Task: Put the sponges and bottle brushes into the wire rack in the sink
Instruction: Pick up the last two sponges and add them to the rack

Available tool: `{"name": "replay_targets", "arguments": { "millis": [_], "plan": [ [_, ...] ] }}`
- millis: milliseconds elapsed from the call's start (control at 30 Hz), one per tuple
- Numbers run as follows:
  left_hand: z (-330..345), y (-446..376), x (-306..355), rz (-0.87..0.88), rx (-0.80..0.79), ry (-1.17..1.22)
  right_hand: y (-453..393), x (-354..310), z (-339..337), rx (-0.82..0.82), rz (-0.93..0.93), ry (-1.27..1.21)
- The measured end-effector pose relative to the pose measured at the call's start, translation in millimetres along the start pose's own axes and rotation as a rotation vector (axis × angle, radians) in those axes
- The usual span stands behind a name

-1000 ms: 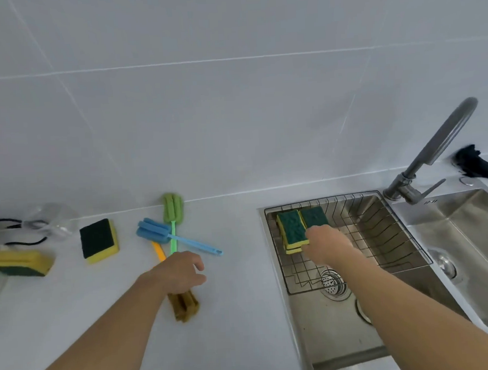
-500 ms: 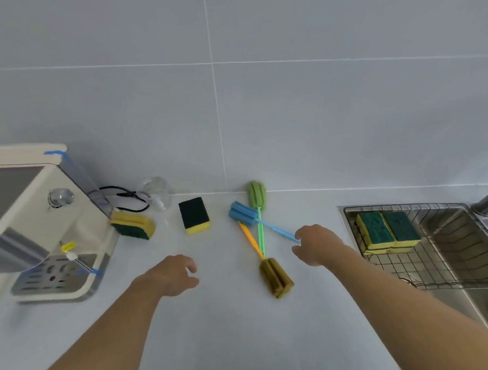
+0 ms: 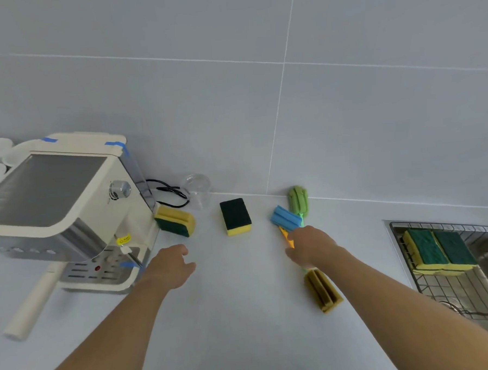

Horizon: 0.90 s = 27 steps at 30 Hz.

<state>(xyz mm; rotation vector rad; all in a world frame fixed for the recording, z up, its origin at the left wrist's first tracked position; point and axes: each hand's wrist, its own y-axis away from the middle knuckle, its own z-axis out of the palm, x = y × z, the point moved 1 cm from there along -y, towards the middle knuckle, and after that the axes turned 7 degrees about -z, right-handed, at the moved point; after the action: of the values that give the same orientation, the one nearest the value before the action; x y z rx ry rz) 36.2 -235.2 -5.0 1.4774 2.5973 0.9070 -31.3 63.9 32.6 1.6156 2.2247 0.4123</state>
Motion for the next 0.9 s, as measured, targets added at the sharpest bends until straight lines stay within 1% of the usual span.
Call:
{"name": "replay_targets", "arguments": {
  "millis": [100,167,300,467,600,733,900],
  "plan": [
    [0,-13,1,-0.084,0.103,0.223,-17,-12,0,-0.023,-0.031,-0.009],
    [1,-22,4,-0.124,0.137,0.368,-30,-19,2,-0.034,-0.047,-0.047],
    [5,-40,12,-0.198,0.176,0.567,-54,-34,6,-0.038,-0.077,-0.152],
    [13,-68,13,-0.239,0.287,0.826,-79,-51,3,-0.027,-0.056,-0.328],
    [16,-86,13,-0.242,0.360,0.919,-104,-59,3,0.022,0.012,-0.499],
    [20,-98,12,-0.231,0.345,1.004,-124,-68,3,0.040,0.074,-0.601],
    [21,-101,19,-0.194,0.330,1.054,-143,-77,6,0.048,0.106,-0.578]
  ]
}}
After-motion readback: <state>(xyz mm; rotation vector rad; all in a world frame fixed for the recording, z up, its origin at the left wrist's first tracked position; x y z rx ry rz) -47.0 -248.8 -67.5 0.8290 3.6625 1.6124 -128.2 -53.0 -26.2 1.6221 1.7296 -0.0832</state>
